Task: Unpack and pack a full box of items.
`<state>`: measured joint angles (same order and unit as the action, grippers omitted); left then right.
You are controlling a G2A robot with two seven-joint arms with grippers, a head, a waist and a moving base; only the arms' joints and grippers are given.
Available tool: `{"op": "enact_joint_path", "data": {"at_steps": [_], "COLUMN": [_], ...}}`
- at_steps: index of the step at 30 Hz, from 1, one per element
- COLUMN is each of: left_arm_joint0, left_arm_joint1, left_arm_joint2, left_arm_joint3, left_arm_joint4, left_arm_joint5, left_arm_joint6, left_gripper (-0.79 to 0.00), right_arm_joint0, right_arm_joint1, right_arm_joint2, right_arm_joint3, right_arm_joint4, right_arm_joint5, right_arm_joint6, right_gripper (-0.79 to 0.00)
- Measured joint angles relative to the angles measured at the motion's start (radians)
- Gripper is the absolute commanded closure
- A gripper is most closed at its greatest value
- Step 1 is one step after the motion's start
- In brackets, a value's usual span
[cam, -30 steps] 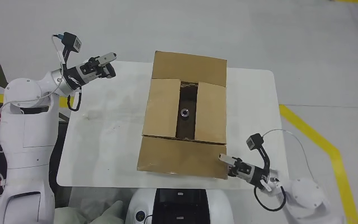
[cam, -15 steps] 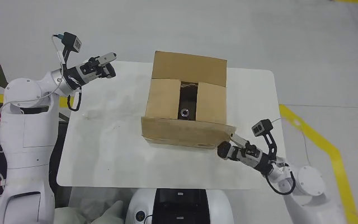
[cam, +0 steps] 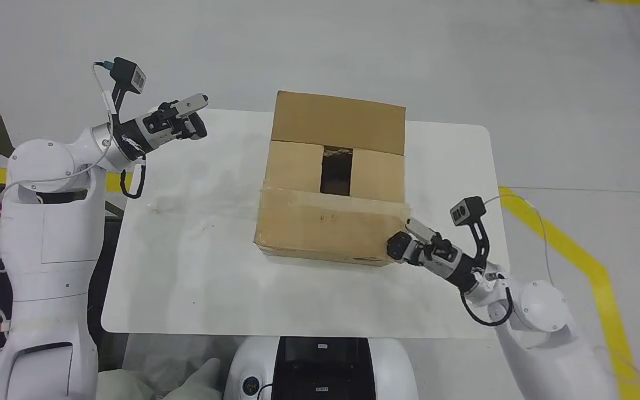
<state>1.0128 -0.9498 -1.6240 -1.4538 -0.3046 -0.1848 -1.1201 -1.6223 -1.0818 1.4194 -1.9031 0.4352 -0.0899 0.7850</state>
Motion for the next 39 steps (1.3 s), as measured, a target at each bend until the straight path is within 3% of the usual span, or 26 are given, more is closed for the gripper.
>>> {"op": "enact_joint_path", "data": {"at_steps": [11, 16, 28, 39], "left_arm_joint0": [0.001, -0.001, -0.15, -0.284], "left_arm_joint1": [0.0, -0.003, -0.029, -0.089], "left_arm_joint2": [0.0, 0.038, 0.208, 0.426], "left_arm_joint3": [0.0, 0.002, 0.189, 0.387], "left_arm_joint4": [0.0, 0.027, 0.079, 0.137], "left_arm_joint5": [0.0, -0.001, -0.078, -0.189], "left_arm_joint6": [0.001, 0.044, 0.134, 0.261], "left_gripper": [-0.785, -0.785, -0.785, -0.785], "right_arm_joint0": [0.029, 0.029, 0.029, 0.029], "right_arm_joint1": [-0.002, -0.002, -0.002, -0.002], "right_arm_joint2": [-0.025, -0.024, -0.024, -0.024], "right_arm_joint3": [0.016, 0.016, 0.016, 0.016], "right_arm_joint4": [-0.035, -0.035, -0.035, -0.035], "right_arm_joint5": [0.007, 0.007, 0.007, 0.007], "right_arm_joint6": [-0.026, -0.025, -0.025, -0.025], "right_gripper": [-0.785, -0.785, -0.785, -0.785]}}
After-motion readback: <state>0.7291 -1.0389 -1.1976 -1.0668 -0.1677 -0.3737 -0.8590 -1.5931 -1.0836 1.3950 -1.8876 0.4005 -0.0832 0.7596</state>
